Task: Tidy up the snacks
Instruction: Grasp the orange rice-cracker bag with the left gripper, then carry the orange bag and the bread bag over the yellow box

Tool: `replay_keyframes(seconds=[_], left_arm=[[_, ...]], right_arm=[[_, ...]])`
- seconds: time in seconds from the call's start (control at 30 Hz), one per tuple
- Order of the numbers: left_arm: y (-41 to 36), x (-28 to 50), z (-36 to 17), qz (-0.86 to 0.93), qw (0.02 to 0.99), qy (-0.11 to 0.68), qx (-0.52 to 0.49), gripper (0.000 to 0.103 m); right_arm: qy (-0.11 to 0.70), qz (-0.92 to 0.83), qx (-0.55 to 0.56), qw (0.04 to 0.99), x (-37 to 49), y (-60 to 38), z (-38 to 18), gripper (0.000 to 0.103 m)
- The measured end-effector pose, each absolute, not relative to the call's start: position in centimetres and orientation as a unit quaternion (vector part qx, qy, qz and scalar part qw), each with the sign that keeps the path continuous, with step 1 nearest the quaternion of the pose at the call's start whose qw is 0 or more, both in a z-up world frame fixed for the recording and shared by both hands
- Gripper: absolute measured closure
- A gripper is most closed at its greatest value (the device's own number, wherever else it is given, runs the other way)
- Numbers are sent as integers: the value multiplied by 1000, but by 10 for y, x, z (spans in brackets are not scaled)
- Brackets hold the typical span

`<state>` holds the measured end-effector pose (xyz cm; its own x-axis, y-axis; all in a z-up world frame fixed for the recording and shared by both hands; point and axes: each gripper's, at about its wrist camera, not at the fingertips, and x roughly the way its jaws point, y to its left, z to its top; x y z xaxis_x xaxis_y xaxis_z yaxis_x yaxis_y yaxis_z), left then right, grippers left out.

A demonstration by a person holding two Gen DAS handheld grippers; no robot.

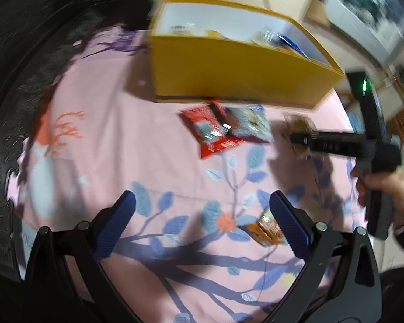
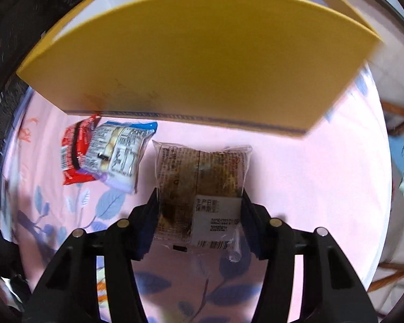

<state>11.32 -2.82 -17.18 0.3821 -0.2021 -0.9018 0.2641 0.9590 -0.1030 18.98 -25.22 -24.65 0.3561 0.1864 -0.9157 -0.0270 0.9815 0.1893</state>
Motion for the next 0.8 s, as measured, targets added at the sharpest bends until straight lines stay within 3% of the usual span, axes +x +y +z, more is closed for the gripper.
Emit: replay_keyframes(seconds=[0.27,0.4,0.47,0.7,0.8], left_arm=[[-108,69,-215,-292,793,484,227,2],[-122,64,-234,-327,773,480,254,2],[-124,64,-244,-332,768,478,268,10],[-110,72,-246,-359,760,494,223,58],[-101,75,-243,-357,762,501,202,60]], right_arm=[[579,62,127,803,142,-274,-254,47],[585,54,147,796,129,-280,-259,47],[585,52,148,796,111,-277,-263,47],[586,51,145,796,105,-272,-266,47],[585,54,139,797,105,-268,-267,47]])
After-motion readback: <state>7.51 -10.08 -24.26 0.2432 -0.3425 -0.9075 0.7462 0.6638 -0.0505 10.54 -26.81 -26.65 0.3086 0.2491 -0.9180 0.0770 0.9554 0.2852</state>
